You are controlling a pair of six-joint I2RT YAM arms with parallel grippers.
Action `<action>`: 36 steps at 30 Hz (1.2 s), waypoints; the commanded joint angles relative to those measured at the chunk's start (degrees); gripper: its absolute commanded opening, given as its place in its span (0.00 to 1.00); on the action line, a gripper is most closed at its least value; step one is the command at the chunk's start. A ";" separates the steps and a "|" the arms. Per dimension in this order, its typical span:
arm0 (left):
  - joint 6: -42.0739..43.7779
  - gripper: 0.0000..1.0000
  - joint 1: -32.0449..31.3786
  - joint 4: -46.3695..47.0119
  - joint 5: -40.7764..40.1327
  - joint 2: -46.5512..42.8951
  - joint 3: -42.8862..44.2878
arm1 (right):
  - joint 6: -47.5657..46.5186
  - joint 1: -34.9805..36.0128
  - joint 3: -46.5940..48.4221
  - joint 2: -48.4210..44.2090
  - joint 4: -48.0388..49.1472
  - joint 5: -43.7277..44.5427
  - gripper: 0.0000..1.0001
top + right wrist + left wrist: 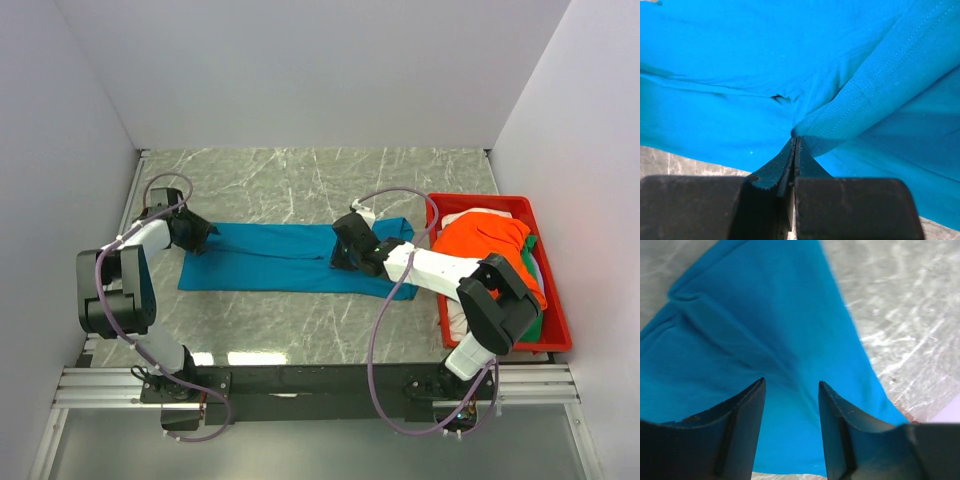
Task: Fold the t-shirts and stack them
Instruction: Fold the tshirt
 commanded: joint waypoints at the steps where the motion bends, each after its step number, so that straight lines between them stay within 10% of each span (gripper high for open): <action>1: -1.11 0.51 1.08 2.24 0.40 -1.56 -1.62 | 1.22 0.63 -0.63 -2.69 0.25 0.57 0.01; 21: -0.94 0.33 4.25 4.52 2.68 -6.74 -9.01 | -0.54 0.72 0.69 -2.08 0.25 0.39 0.02; 36: -0.67 0.34 2.40 -1.27 -6.01 0.46 8.03 | -1.51 0.63 1.75 -0.14 1.21 -1.01 0.01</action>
